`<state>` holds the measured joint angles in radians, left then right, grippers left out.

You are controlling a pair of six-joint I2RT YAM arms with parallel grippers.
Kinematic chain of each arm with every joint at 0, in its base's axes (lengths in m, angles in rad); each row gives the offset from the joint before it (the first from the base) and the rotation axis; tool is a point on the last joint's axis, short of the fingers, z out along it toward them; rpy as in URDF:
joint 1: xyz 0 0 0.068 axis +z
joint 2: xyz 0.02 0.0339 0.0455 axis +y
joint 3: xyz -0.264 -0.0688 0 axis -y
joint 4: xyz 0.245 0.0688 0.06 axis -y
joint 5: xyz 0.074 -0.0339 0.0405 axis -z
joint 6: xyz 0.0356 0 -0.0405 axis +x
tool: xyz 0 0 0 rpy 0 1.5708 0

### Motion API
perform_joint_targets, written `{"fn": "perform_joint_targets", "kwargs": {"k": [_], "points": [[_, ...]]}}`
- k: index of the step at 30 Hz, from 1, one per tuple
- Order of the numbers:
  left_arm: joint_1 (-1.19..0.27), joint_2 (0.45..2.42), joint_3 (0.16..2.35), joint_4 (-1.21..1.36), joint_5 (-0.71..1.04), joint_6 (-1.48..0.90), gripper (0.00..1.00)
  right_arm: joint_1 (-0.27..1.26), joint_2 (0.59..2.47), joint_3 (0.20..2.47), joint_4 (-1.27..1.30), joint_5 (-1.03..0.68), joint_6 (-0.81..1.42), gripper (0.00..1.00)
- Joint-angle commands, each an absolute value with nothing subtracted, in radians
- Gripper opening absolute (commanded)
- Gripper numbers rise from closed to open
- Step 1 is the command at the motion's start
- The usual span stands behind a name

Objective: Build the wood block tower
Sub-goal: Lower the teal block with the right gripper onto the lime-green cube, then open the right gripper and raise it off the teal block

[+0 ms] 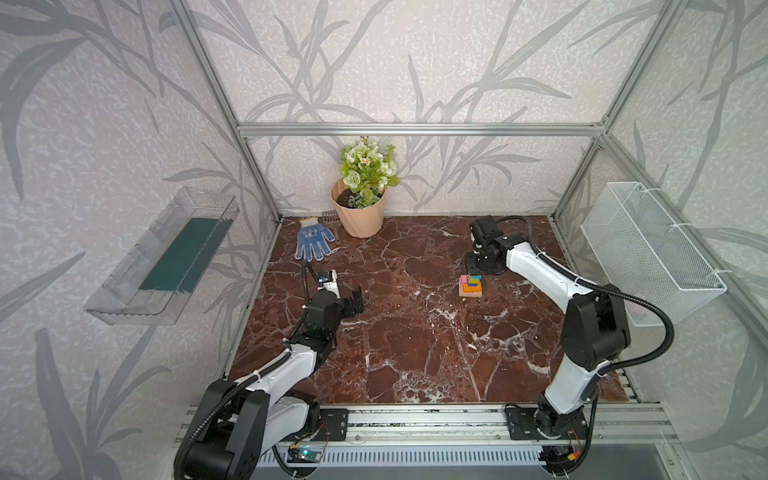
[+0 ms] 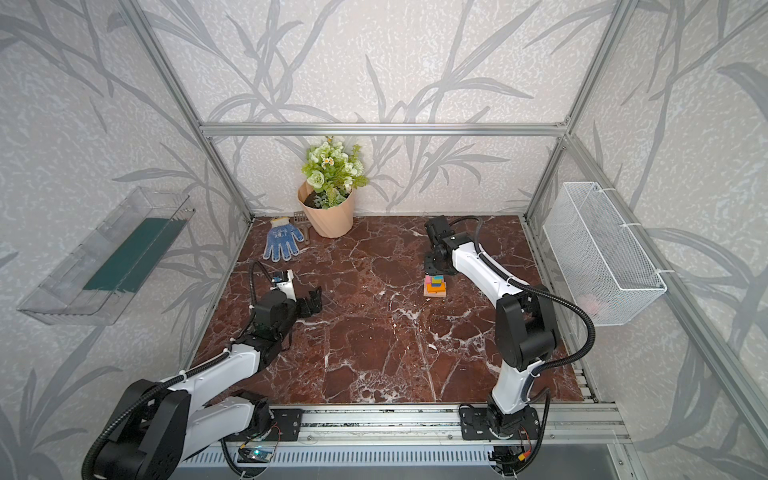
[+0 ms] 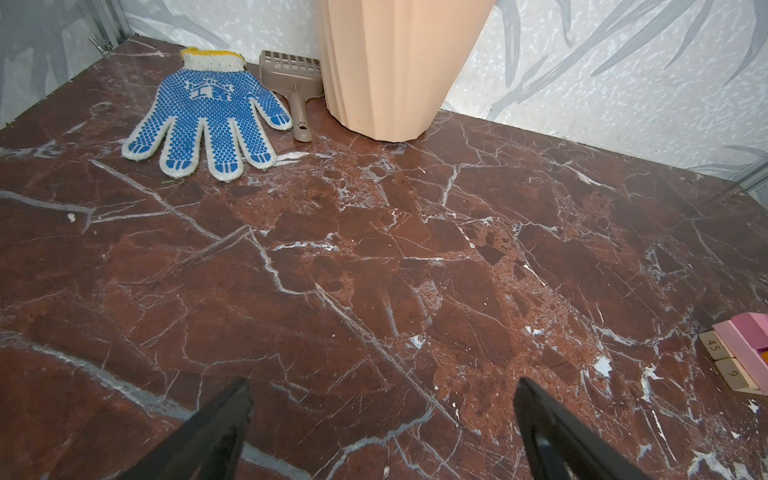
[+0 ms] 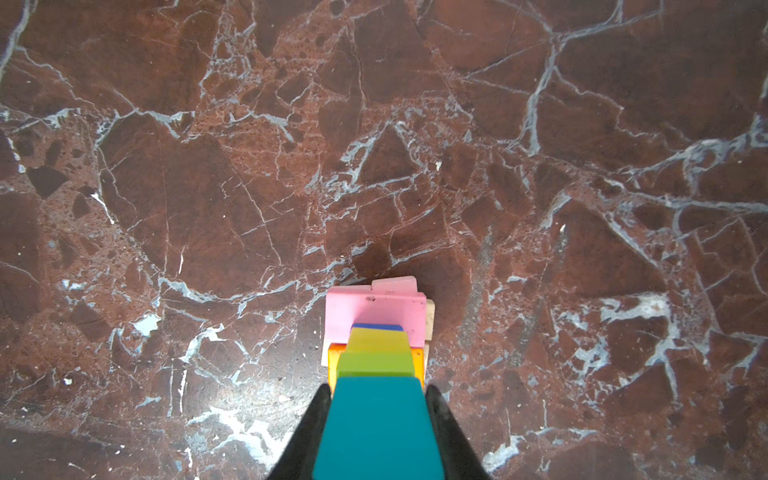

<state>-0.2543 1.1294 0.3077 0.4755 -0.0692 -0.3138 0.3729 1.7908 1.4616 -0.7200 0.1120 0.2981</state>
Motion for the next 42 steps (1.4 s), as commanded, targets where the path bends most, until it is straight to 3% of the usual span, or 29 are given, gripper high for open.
{"fn": "perform_joint_targets", "kwargs": {"k": [1, 8, 12, 30, 42], "points": [[-0.259, 1.133, 0.330, 0.467, -0.067, -0.304, 0.99, 0.376, 1.802, 1.494, -0.746, 0.117, 0.295, 0.08], [-0.259, 1.133, 0.330, 0.466, -0.068, -0.304, 0.99, 0.377, 1.814, 1.502, -0.749, 0.116, 0.296, 0.09], [-0.259, 1.134, 0.330, 0.466, -0.068, -0.303, 0.99, 0.376, 1.819, 1.505, -0.752, 0.117, 0.297, 0.15], [-0.261, 1.133, 0.332, 0.466, -0.068, -0.302, 0.99, 0.382, 1.780, 1.479, -0.745, 0.129, 0.309, 0.61], [-0.261, 1.138, 0.335, 0.463, -0.081, -0.304, 0.99, 0.394, 1.544, 1.384, -0.683, 0.132, 0.302, 0.79]]}}
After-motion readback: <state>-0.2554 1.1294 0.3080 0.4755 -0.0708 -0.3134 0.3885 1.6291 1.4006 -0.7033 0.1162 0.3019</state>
